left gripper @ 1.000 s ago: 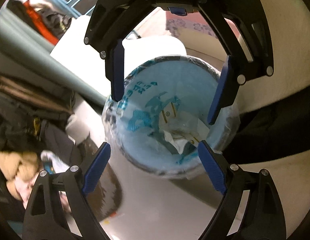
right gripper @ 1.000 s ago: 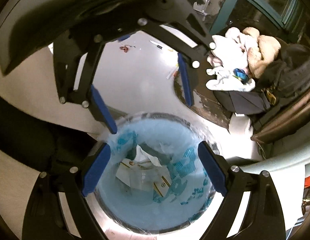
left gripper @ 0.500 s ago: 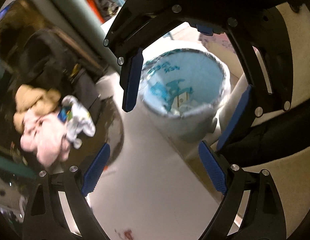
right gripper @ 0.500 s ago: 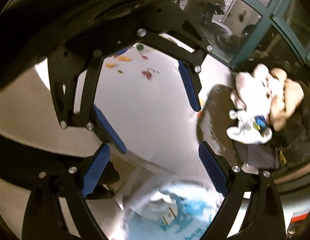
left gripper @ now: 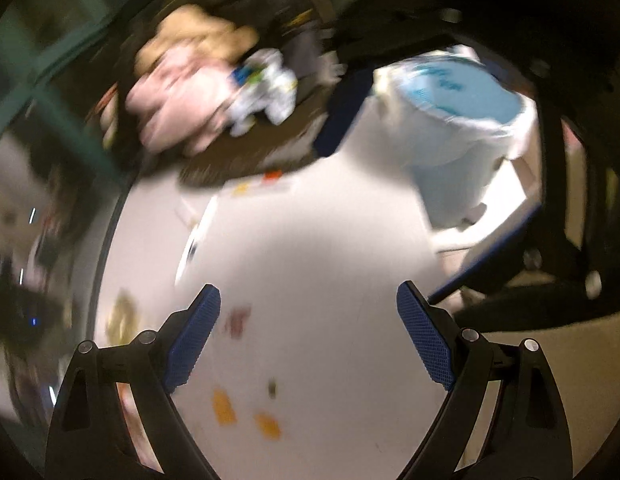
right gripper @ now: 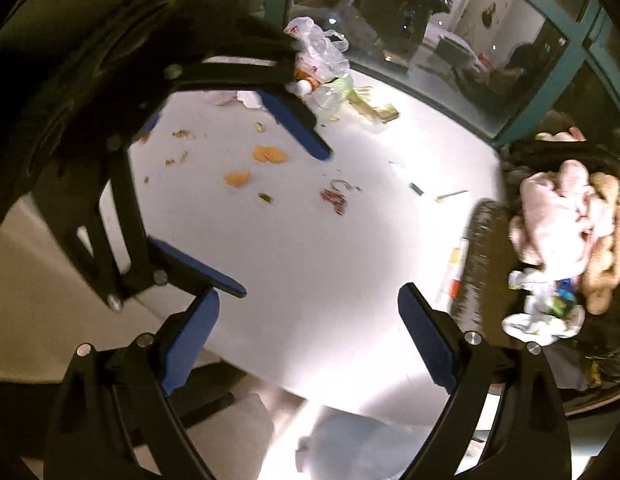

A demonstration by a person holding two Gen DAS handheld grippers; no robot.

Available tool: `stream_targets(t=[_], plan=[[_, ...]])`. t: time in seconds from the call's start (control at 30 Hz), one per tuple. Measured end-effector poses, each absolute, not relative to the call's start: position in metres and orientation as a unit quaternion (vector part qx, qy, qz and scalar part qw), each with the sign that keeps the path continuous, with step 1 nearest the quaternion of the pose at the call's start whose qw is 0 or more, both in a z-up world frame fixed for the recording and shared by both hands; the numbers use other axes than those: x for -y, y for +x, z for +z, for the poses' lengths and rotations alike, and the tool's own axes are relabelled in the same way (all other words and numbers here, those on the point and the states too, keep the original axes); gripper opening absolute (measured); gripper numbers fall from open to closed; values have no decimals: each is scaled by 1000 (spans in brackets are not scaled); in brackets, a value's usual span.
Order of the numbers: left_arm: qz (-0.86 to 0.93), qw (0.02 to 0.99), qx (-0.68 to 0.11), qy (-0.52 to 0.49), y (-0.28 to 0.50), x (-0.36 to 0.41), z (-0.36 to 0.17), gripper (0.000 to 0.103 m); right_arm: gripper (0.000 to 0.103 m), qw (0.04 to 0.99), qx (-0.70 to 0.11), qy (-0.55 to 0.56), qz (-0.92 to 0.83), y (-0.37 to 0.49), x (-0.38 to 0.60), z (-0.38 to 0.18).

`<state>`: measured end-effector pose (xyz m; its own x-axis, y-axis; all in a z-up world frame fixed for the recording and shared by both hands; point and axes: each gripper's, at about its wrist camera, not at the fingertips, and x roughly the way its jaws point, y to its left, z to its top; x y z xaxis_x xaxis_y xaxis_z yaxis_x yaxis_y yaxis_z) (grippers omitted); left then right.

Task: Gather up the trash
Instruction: 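Move both tools back over the cluttered table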

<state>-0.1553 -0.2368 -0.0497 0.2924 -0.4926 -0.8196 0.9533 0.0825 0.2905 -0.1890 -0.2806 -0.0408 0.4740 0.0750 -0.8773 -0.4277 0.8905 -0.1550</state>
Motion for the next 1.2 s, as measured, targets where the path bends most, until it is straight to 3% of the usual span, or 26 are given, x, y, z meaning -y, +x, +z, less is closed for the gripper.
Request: stream_targets(t=[0.27, 0.53, 1.2], plan=[[-376, 769, -385, 345, -120, 147, -86, 87, 88, 844, -486, -152, 168, -142, 212, -79], [-239, 811, -442, 300, -115, 85, -106, 87, 88, 817, -491, -173, 249, -111, 156, -97], [21, 805, -548, 225, -90, 80, -141, 87, 88, 778, -502, -183, 330, -54, 145, -133]])
